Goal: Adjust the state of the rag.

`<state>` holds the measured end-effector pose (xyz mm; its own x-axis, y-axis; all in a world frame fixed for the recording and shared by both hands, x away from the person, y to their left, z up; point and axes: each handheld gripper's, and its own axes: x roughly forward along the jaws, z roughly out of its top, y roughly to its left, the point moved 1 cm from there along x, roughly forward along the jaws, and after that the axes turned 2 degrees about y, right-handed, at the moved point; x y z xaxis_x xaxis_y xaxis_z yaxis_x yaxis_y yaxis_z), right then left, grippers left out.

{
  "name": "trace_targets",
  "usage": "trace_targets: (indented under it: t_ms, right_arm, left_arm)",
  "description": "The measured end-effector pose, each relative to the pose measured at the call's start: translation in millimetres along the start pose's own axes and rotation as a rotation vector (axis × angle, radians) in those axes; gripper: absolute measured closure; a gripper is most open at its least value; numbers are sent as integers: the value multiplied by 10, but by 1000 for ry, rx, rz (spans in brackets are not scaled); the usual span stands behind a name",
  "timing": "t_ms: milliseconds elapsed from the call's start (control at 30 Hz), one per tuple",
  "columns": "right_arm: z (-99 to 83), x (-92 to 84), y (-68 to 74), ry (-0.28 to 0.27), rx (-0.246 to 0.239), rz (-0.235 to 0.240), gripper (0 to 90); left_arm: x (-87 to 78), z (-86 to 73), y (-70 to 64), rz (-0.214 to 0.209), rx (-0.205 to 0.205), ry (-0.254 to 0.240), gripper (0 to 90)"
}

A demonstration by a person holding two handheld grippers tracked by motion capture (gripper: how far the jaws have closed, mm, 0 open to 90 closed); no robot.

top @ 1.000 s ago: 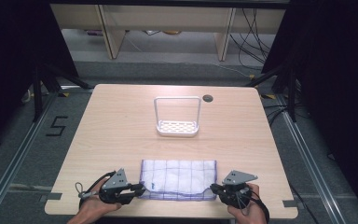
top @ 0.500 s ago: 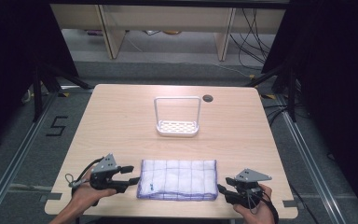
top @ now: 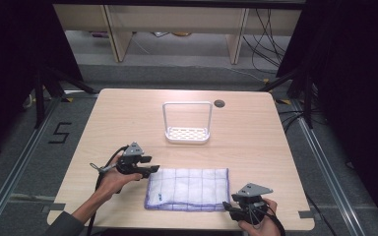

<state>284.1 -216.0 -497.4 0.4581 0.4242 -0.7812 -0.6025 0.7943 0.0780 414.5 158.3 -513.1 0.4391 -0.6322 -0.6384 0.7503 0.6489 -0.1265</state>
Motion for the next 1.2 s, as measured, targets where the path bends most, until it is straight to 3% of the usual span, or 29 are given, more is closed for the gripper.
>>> trace_targets:
  t_ms: [100, 133, 233, 267, 300, 367, 467, 533, 567, 633, 767, 800, 900, 967, 1033, 1067, 1100, 1200]
  right_arm:
    - [-16, 35, 42, 25, 10, 2, 558]
    - [-21, 54, 42, 19, -7, -2, 568]
    - [-21, 75, 62, 25, -15, 4, 584]
    - [-21, 105, 68, 38, -34, 9, 634]
    - [-30, 112, 83, 56, -14, 16, 685]
    - [-35, 115, 57, 44, -55, 14, 780]
    - [-24, 124, 29, 35, -85, 14, 838]
    - [-6, 119, 32, 49, -68, 25, 843]
    - [13, 122, 31, 56, -56, 24, 845]
    - [70, 144, -35, 60, -80, 22, 847]
    - [226, 229, -160, 46, -85, 15, 848]
    - [350, 276, -238, 27, -113, 4, 848]
    - [484, 335, -288, 48, -116, 6, 848]
    - [685, 476, -367, 59, -149, -1, 848]
    - [744, 528, -378, 44, -147, -6, 848]
    - [876, 594, -407, 61, -165, 10, 847]
    - [936, 634, -425, 55, -187, 9, 847]
    - [1083, 762, -443, 68, -200, 11, 840]
  left_arm:
    - [24, -34, 6, -7, 45, 45, 554]
    - [44, -64, -11, -31, 39, 38, 587]
    - [49, -80, -21, -44, 57, 54, 697]
    - [40, -90, -31, -50, 64, 53, 730]
    - [29, -97, -42, -49, 65, 52, 758]
    - [6, -111, -57, -51, 76, 55, 804]
    - [-34, -156, -77, -61, 73, 55, 834]
    - [-58, -175, -86, -61, 76, 60, 839]
    - [-87, -195, -114, -64, 56, 63, 842]
    - [-160, -229, -180, -62, 64, 57, 848]
    - [-300, -385, -332, -79, 40, 67, 849]
    - [-363, -455, -415, -96, 18, 61, 849]
    - [-426, -505, -508, -111, 10, 55, 850]
    - [-496, -562, -652, -146, 33, 55, 849]
    - [-510, -578, -706, -158, 33, 53, 849]
    - [-526, -602, -798, -180, 45, 58, 849]
    - [-526, -602, -798, -180, 45, 58, 849]
    - [-464, -640, -968, -228, 56, 66, 850]
